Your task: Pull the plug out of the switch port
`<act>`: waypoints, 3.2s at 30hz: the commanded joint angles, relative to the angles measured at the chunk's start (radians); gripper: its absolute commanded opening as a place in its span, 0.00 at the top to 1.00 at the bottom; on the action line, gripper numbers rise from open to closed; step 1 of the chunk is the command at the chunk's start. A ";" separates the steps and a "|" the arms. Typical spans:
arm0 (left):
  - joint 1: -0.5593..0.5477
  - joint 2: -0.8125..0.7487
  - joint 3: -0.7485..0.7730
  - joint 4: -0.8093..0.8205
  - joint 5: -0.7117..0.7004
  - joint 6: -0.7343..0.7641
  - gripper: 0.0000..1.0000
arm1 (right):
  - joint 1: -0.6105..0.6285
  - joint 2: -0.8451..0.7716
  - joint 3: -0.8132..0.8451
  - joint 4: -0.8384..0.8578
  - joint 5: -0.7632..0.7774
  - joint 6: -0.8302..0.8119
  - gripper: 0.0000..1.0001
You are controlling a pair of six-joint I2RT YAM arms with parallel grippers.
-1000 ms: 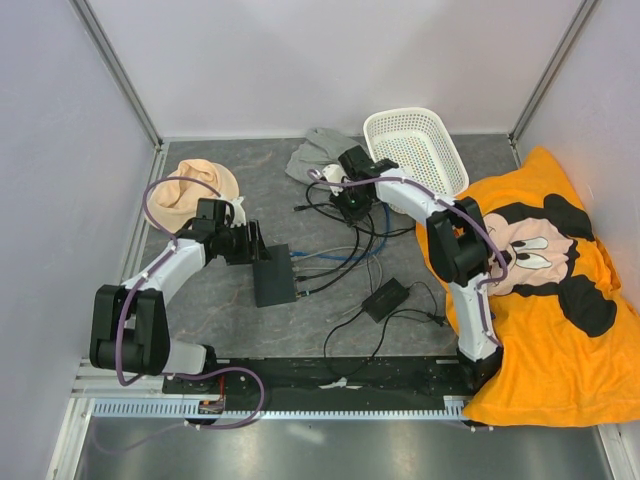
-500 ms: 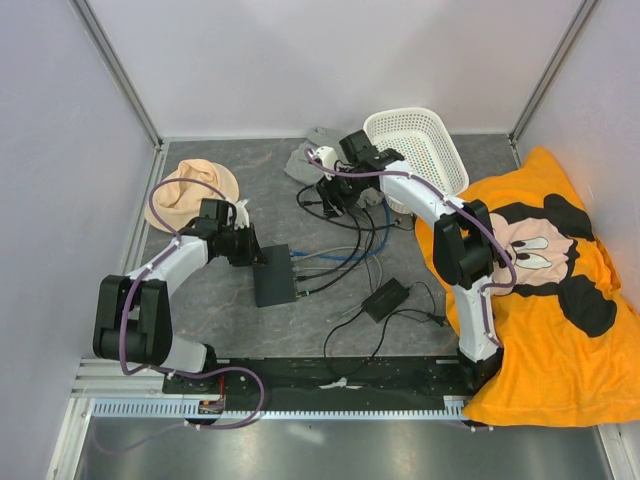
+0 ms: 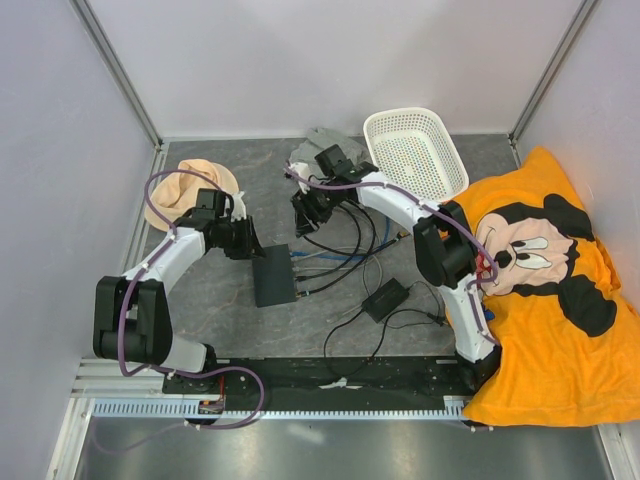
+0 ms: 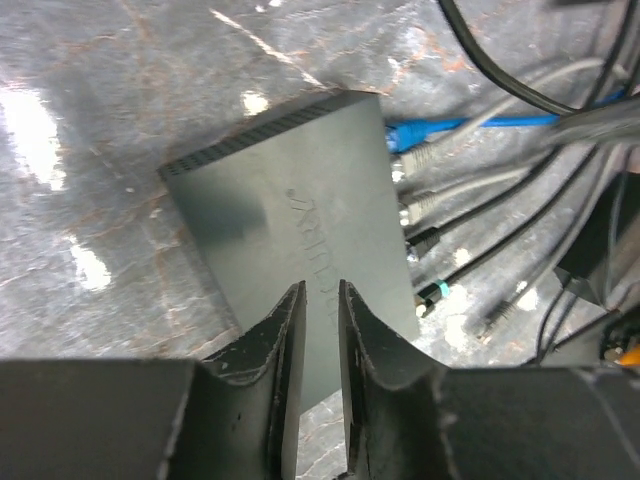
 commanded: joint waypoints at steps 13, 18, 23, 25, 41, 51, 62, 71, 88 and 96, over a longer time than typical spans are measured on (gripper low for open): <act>-0.014 0.030 0.030 -0.185 0.215 0.088 0.98 | 0.028 0.204 0.100 0.073 -0.133 0.119 0.38; -0.022 0.052 0.025 -0.171 0.174 0.075 0.98 | 0.028 0.233 0.104 0.080 -0.162 0.135 0.40; -0.022 0.039 0.002 -0.137 0.160 0.070 0.98 | 0.016 0.241 0.071 0.074 -0.190 0.141 0.46; -0.022 0.038 -0.004 -0.133 0.154 0.070 0.98 | 0.013 0.244 0.062 0.065 -0.202 0.135 0.47; -0.022 0.055 -0.015 -0.105 0.139 0.075 0.99 | 0.004 0.270 0.050 0.010 -0.239 0.104 0.49; -0.022 0.067 -0.015 -0.099 0.128 0.075 0.98 | 0.007 0.294 0.064 0.018 -0.242 0.118 0.51; -0.022 0.075 -0.019 -0.085 0.125 0.076 0.98 | 0.010 0.316 0.071 0.028 -0.231 0.139 0.54; -0.022 0.073 -0.025 -0.080 0.120 0.078 0.98 | 0.001 0.336 0.067 0.050 -0.222 0.170 0.60; -0.022 0.085 -0.030 -0.068 0.120 0.081 0.98 | 0.001 0.314 0.061 0.070 -0.167 0.210 0.68; -0.022 0.085 -0.030 -0.062 0.123 0.079 0.98 | 0.025 0.314 0.054 0.045 -0.124 0.179 0.78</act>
